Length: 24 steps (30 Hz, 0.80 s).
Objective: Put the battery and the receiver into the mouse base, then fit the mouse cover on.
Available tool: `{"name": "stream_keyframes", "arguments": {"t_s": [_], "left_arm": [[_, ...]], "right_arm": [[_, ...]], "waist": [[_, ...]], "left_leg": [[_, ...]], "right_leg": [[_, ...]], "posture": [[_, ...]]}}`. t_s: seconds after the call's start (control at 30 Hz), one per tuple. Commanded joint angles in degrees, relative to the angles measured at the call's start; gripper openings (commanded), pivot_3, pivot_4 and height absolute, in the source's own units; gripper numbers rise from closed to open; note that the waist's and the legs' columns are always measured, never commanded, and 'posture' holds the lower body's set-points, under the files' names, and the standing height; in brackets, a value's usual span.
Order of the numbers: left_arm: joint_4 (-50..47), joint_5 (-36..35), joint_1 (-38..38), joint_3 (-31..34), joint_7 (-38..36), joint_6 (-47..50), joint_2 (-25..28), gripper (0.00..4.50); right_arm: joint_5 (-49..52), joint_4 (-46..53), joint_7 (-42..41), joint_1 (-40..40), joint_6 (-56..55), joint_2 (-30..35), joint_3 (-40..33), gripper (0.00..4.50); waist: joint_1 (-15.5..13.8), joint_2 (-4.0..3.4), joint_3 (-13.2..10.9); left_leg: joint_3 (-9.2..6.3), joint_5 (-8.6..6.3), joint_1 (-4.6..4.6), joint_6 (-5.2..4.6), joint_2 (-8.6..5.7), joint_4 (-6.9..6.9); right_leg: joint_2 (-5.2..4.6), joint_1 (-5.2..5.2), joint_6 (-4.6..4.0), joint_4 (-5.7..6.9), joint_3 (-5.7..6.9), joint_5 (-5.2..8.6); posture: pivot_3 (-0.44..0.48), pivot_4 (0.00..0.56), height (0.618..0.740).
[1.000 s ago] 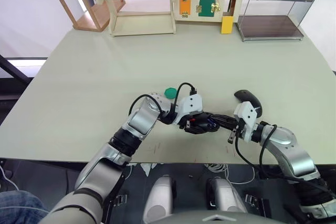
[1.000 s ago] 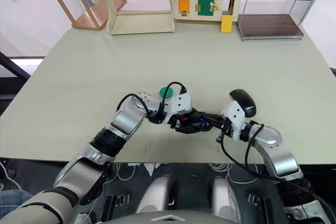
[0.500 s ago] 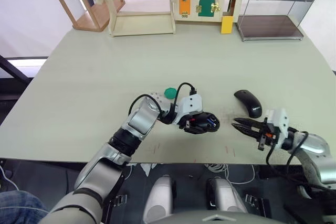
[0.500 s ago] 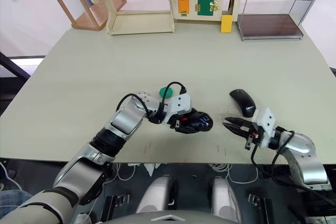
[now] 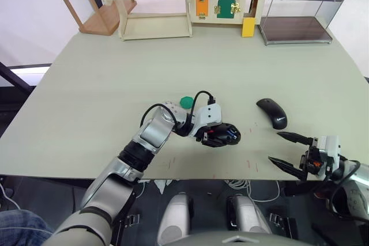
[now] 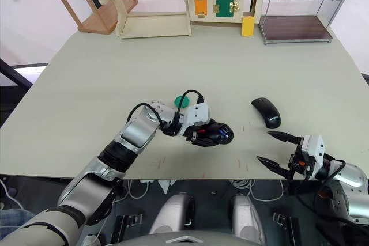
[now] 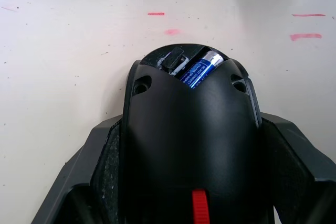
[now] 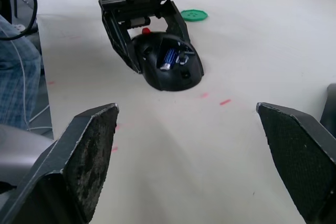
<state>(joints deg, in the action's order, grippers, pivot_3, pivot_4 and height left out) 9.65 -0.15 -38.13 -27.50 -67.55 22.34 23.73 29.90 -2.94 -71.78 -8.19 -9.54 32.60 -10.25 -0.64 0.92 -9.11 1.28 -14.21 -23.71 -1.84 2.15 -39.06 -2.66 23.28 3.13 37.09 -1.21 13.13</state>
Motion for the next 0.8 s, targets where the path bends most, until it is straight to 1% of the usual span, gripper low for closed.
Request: {"name": "stream_keyframes", "arguments": {"t_s": [0.03, 0.07, 0.1, 0.17, 0.2, 0.47, 0.63, 0.8], "left_arm": [[0.2, 0.6, 1.0, -0.1, 0.3, 1.7, 0.8, 2.98], [0.1, 0.3, 1.1, 0.3, 0.6, 2.2, 0.7, 2.98], [-0.1, 0.1, 1.2, 0.6, 0.8, 2.2, 0.7, 3.47], [-0.6, -0.3, 1.2, 1.1, 1.1, 1.9, 0.5, 4.09], [-1.6, -0.9, 1.3, 1.5, 1.1, 2.5, 0.4, 4.47], [-8.0, -3.8, 1.4, 3.3, 0.0, 4.2, 2.6, 4.47], [-13.3, -7.4, 1.8, 6.7, -0.6, 5.1, 3.7, 4.47], [-17.7, -11.3, 2.2, 9.8, -2.3, 4.6, 6.3, 4.47]], "right_arm": [[2.3, 0.5, -1.6, -0.1, -2.8, -1.0, -1.9, 4.4], [2.4, 0.4, -2.0, -0.2, -3.3, -1.2, -1.8, 4.4], [2.4, 0.5, -2.4, -0.2, -3.6, -1.4, -1.7, 4.47], [2.5, 0.3, -2.6, -0.2, -4.0, -1.6, -1.7, 4.5], [2.5, 0.3, -2.7, -0.2, -4.2, -1.6, -1.6, 4.5], [3.0, 0.7, -3.1, -0.2, -4.9, -2.1, -1.5, 4.5], [3.4, 1.5, -3.3, -0.4, -4.8, -2.0, -1.4, 4.5], [3.9, 2.7, -2.5, 0.0, -4.2, -2.0, -1.5, 4.5]], "waist": [[0.0, -0.01, 0.0], [0.1, -0.02, 0.0], [0.1, -0.02, 0.0], [0.0, -0.02, 0.0], [0.0, -0.03, 0.0], [0.0, -0.17, -0.1], [-0.1, -0.17, -0.1], [-0.1, -0.22, -0.2]], "left_leg": [[0.0, 0.0, 0.0, 0.0, 0.0, 0.0], [0.01, 0.0, 0.0, 0.0, 0.0, 0.0], [0.01, 0.0, 0.01, 0.0, 0.0, 0.0], [0.0, 0.0, 0.0, 0.0, 0.0, 0.0], [0.01, 0.0, 0.0, 0.0, 0.0, 0.0], [0.01, 0.0, -0.07, 0.0, 0.01, 0.03], [0.03, 0.0, -0.08, 0.0, 0.0, 0.03], [0.03, 0.0, -0.06, 0.0, 0.0, 0.03]], "right_leg": [[0.0, 0.0, 0.0, 0.0, 0.0, 0.0], [0.0, 0.0, 0.0, 0.0, -0.01, 0.0], [0.0, 0.0, 0.0, 0.0, -0.01, 0.0], [0.0, 0.0, 0.0, 0.0, -0.01, 0.0], [0.0, 0.0, 0.0, 0.0, -0.01, 0.0], [0.0, 0.08, -0.01, 0.0, -0.02, 0.0], [-0.02, 0.08, -0.01, 0.0, -0.04, -0.01], [-0.01, 0.1, -0.02, 0.02, -0.06, -0.01]], "posture": [[0.0, 0.15, 0.74], [0.0, 0.15, 0.74], [0.0, 0.15, 0.74], [0.0, 0.15, 0.74], [0.0, 0.15, 0.74], [0.0, 0.15, 0.74], [0.0, 0.15, 0.74], [0.0, 0.15, 0.74]]}}
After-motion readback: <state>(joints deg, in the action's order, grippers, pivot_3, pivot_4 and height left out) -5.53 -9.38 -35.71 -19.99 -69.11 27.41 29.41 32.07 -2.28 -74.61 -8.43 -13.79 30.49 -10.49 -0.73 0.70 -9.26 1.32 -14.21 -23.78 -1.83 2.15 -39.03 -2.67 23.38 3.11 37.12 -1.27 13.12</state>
